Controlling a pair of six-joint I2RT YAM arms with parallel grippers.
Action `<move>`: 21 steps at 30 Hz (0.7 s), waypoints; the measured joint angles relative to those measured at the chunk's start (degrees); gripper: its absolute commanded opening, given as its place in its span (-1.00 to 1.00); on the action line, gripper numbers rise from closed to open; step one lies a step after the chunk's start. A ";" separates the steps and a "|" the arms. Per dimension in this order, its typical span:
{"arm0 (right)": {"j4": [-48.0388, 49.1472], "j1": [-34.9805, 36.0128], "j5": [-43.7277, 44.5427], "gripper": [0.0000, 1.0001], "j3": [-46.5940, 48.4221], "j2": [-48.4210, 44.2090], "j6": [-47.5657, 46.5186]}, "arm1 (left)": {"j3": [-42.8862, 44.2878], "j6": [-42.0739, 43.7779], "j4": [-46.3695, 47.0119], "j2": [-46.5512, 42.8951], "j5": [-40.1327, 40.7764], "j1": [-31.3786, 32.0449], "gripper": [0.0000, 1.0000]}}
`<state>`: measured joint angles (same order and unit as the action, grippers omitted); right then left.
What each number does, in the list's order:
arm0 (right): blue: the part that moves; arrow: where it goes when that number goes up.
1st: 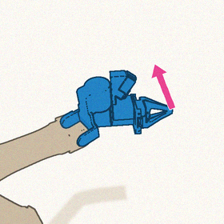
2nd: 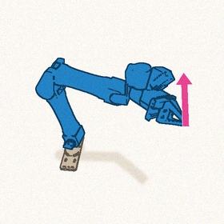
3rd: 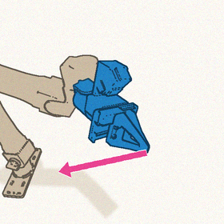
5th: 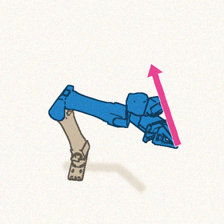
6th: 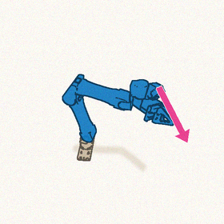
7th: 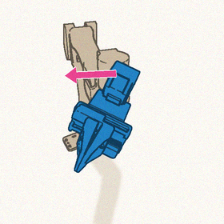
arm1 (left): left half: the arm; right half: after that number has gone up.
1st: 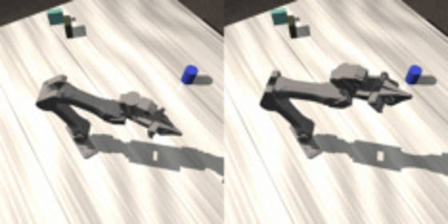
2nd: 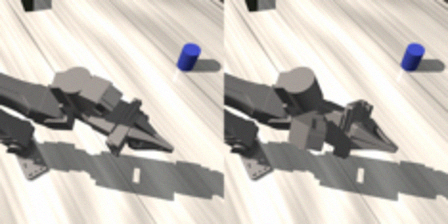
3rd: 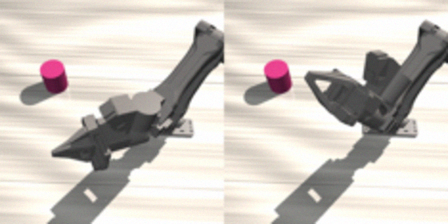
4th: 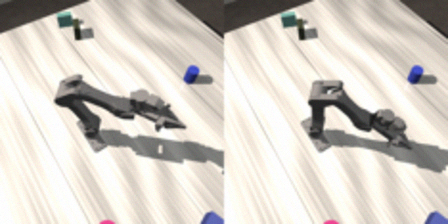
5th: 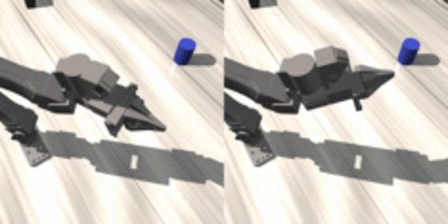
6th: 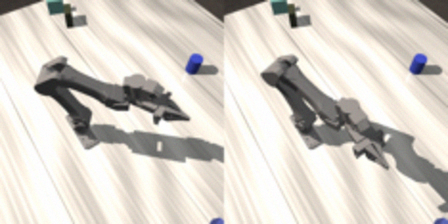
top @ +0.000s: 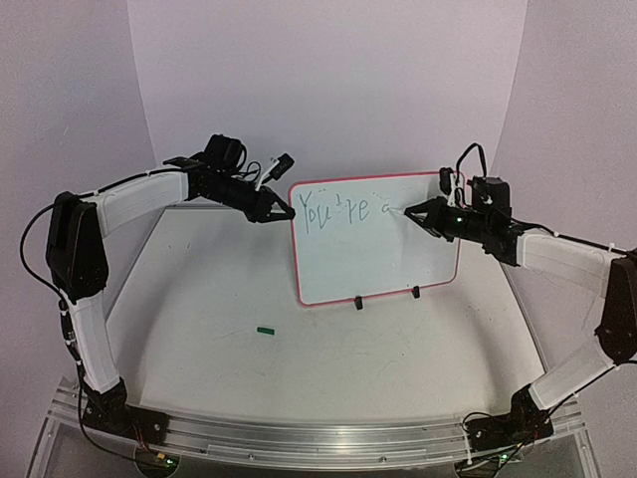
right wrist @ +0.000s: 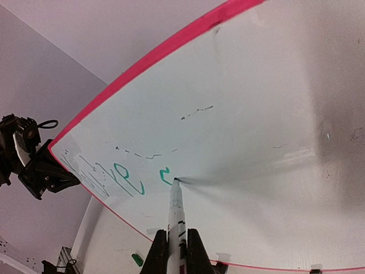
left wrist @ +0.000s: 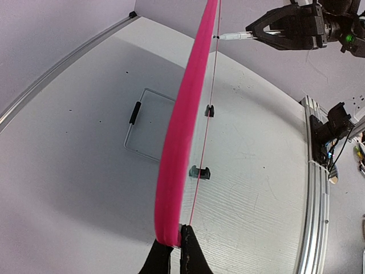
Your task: Write a sentence on the whiteboard
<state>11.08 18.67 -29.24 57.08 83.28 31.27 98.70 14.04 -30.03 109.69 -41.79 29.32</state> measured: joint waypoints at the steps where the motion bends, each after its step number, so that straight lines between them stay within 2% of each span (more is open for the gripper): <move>1: -0.04 -0.02 0.04 -1.00 0.00 -0.32 0.00 | 0.00 0.06 -0.03 0.00 -0.02 0.00 -1.00; 11: -0.16 -0.02 -1.34 -1.00 0.45 -4.31 -0.22 | -0.02 0.12 -0.05 0.00 -0.02 0.00 -1.00; 21: -0.47 -0.45 0.11 -1.00 4.88 -1.65 -0.20 | -0.02 0.11 -0.05 0.00 -0.02 0.00 -1.00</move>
<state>10.61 18.22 -29.13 61.96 81.64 31.07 98.67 14.15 -30.09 109.69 -41.80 29.32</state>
